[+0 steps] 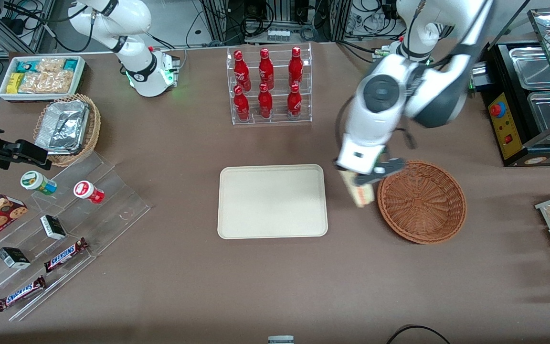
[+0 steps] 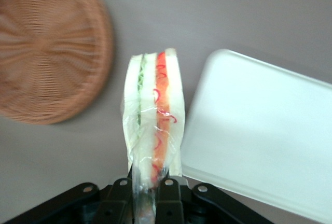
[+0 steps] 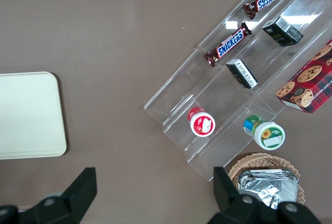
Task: Place sandwich from basket to tray
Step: 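Lift the sandwich and carry it with the left gripper over the cream tray, then lower the sandwich onto the tray and open the left gripper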
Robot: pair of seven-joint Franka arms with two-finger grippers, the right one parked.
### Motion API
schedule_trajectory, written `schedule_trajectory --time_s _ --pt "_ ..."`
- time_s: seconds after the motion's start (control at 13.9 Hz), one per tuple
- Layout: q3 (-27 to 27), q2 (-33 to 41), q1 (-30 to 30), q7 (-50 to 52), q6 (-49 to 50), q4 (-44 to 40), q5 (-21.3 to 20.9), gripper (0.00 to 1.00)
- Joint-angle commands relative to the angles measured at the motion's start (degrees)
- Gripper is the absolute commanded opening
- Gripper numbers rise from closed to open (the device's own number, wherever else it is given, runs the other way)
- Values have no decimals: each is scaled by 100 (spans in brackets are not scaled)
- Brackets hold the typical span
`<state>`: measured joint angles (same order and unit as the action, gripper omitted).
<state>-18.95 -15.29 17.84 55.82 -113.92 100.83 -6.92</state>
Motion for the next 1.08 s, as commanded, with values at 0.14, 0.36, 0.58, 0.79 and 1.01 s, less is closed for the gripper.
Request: schedule_trajectory --time_s 0.14,0.36,0.58,0.79,1.01 --pt "32 -1702 1088 16 -112 -1398 -711 0" --pt "32 -2363 1362 17 -690 -1785 -925 0" --pt "67 -2697 1564 17 -1289 -1873 -1073 0" --pt "67 -2909 1609 61 -1632 -1891 -1330 0" --pt "76 -2962 1583 131 -1774 -1882 -1312 23"
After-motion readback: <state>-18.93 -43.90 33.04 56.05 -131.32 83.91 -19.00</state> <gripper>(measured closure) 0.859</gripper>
